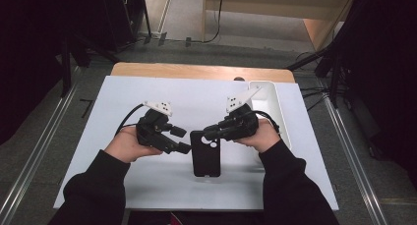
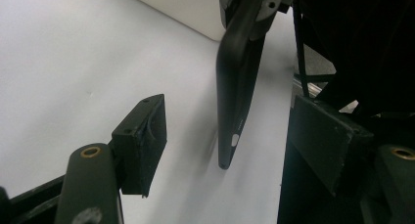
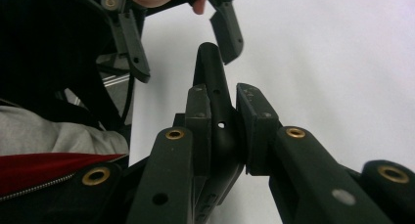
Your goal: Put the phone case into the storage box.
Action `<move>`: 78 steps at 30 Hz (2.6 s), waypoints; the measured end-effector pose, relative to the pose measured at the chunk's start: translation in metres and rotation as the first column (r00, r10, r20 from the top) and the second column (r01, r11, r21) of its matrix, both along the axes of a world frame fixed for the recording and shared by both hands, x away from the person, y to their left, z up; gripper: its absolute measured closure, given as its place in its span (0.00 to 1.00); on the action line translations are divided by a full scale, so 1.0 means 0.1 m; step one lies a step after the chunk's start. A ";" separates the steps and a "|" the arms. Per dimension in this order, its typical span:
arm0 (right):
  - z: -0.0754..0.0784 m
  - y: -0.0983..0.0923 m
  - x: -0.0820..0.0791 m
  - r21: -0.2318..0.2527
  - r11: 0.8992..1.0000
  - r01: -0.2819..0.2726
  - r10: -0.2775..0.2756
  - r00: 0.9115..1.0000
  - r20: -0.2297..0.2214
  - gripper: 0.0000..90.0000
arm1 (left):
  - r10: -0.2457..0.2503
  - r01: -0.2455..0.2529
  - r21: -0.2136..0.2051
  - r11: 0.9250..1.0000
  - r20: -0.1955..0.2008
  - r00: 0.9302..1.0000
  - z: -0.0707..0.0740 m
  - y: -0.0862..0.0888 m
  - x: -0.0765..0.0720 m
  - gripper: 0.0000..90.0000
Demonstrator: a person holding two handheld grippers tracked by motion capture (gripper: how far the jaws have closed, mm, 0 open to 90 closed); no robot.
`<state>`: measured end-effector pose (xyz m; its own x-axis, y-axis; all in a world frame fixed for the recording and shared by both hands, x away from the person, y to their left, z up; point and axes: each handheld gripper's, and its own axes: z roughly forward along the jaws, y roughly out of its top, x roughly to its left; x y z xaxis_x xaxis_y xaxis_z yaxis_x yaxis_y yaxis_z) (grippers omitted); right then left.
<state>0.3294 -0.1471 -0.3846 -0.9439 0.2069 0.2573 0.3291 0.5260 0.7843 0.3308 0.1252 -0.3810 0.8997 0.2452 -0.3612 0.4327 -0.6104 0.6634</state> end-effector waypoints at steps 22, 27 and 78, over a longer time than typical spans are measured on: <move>0.01 0.09 0.06 -0.041 0.995 -0.092 0.091 0.996 -0.025 0.83 | -0.087 0.091 0.075 0.993 -0.057 0.995 0.07 -0.18 0.20 0.55; 0.00 0.10 0.06 -0.047 0.993 -0.108 0.105 0.993 -0.051 0.83 | -0.134 0.140 0.087 0.986 -0.078 0.988 0.06 -0.24 0.16 0.68; 0.18 -0.14 0.00 0.000 0.976 0.218 -0.217 0.973 -0.074 0.38 | -0.032 0.039 0.102 0.994 -0.065 0.997 0.28 -0.12 0.12 0.88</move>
<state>0.3291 -0.1615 -0.3667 -0.8550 0.4027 0.3269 0.4918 0.4290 0.7577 0.3426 0.1135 -0.3531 0.8846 0.2523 -0.3921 0.4486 -0.6897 0.5684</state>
